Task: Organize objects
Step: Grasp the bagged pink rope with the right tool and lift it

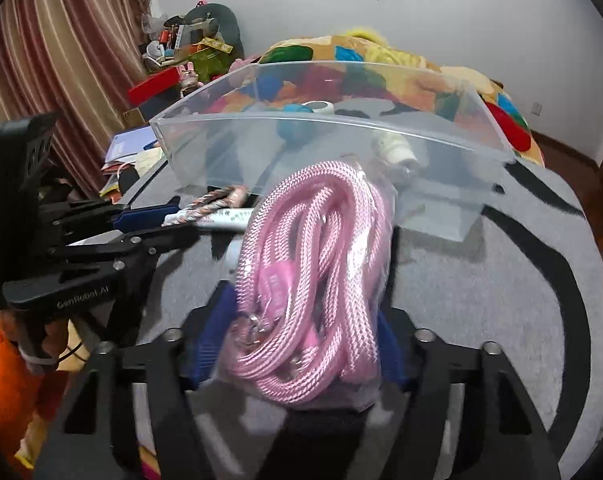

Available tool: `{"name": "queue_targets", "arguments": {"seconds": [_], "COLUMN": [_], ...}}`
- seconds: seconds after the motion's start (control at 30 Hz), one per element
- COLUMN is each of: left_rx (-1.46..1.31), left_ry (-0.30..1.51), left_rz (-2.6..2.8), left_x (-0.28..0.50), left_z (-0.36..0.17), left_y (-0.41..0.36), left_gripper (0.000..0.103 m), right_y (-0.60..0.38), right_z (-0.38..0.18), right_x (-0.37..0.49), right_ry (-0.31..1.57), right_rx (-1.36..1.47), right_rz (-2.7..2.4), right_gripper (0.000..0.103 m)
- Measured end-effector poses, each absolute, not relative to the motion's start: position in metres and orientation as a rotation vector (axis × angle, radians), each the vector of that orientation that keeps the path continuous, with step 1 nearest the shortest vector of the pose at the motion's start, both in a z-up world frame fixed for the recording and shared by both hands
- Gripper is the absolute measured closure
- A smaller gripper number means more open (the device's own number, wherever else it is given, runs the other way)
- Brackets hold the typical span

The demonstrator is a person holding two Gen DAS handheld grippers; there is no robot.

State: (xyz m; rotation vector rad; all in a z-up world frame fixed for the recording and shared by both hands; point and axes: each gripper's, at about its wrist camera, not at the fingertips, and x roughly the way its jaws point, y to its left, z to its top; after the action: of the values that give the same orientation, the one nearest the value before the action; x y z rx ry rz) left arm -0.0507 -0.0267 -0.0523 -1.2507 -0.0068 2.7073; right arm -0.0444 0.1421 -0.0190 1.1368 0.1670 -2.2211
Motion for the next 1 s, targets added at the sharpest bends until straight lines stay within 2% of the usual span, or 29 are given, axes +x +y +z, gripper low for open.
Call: {"name": "queue_targets", "arguments": {"seconds": [0.17,0.27,0.33,0.43,0.6,0.7,0.77,0.83,0.9,0.93,1.0], "left_rx": [-1.246,-1.243,-1.25,-1.241,-1.244,-1.281,-1.322,-1.368,-1.362,-1.357,-1.348], "left_ry": [-0.037,-0.031,-0.026,-0.039,-0.141,-0.177,-0.148,-0.12,-0.055,-0.028,0.034], "left_rz": [2.706,2.671,2.656,2.674,2.699,2.696,2.696,2.674,2.694,2.697,2.711], "left_x": [-0.026,-0.009,-0.002,-0.003,-0.032,-0.057,-0.071,-0.083,-0.085,-0.084,-0.081], "left_z": [-0.051,-0.05,-0.047,-0.04,-0.032,-0.037,-0.043,-0.053,-0.055,-0.055,-0.055], "left_y": [-0.035,-0.036,-0.036,-0.041,-0.055,-0.061,-0.059,-0.055,-0.047,-0.044,-0.039], "left_gripper": [0.089,0.089,0.084,0.074,0.074,0.074,0.074,0.075,0.075,0.081,0.085], "right_y": [0.161,0.171,0.177,0.181,0.183,0.183,0.182,0.182,0.178,0.175,0.166], "right_z": [-0.017,-0.015,-0.012,-0.011,-0.012,-0.012,-0.012,-0.012,-0.01,-0.01,-0.013], "right_x": [-0.039,-0.035,-0.032,-0.031,-0.032,-0.035,-0.038,-0.039,-0.04,-0.041,-0.044], "right_ry": [0.124,0.098,0.08,0.07,0.051,0.044,0.052,0.043,0.04,0.045,0.074], "right_rx": [1.129,1.126,1.117,1.118,1.128,1.15,1.166,1.164,1.152,1.149,1.16], "right_rz": [-2.237,-2.241,-2.245,-2.244,-2.243,-2.252,-2.269,-2.284,-2.299,-2.302,-2.306], "right_gripper": [0.058,0.064,0.075,0.076,0.076,0.07,0.06,0.038,0.027,0.022,0.02]}}
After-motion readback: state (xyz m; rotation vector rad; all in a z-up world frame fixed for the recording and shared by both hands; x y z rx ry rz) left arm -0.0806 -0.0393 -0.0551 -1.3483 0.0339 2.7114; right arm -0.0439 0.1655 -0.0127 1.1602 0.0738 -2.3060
